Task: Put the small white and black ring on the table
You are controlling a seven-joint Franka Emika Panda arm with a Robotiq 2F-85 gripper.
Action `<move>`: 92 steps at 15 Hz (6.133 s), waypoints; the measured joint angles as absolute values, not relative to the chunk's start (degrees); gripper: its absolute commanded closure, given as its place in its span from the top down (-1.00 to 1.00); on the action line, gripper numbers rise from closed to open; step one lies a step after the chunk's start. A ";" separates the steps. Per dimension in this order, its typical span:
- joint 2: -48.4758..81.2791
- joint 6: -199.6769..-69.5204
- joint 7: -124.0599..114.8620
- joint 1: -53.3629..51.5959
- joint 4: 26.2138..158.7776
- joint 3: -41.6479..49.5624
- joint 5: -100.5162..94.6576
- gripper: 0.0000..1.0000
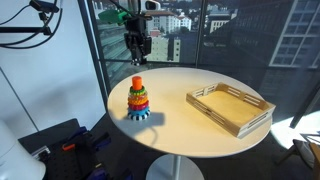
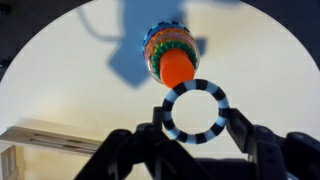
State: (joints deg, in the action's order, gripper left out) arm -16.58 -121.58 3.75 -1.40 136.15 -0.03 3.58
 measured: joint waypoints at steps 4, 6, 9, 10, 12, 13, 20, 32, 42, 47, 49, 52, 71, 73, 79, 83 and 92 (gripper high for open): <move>-15.69 -121.59 3.74 0.08 135.73 1.72 3.58 -0.18; -14.85 -121.65 3.74 1.05 135.61 2.77 3.58 -0.18; -13.31 -121.72 3.74 2.30 135.47 4.23 3.58 -0.18; -12.75 -121.74 3.74 2.69 135.45 4.62 3.58 -0.18; -11.51 -122.02 3.75 3.31 135.42 5.29 3.58 -0.18; -10.81 -122.31 3.76 3.52 135.42 5.62 3.58 -0.18; -4.63 -126.77 3.76 4.56 135.43 6.55 3.58 -0.18; 6.39 -135.89 3.76 6.07 135.39 6.74 4.95 -0.18; 13.21 -142.42 3.75 6.49 134.93 6.74 5.41 0.04; 14.24 -142.59 3.74 6.46 134.70 6.66 5.36 0.94; 14.25 -142.58 3.74 6.44 134.69 6.48 5.35 1.00; 14.21 -142.33 3.76 6.38 134.58 6.10 5.34 1.00; -0.80 -130.25 3.78 3.92 134.31 4.14 4.52 1.00; -2.90 -127.49 3.71 3.59 134.27 3.90 4.53 1.00; -9.36 -121.40 3.44 2.96 134.11 3.16 4.44 1.00; -13.36 -116.91 2.27 2.84 134.05 2.19 2.85 1.00; -17.24 -109.31 -3.15 2.72 133.50 0.85 1.57 1.00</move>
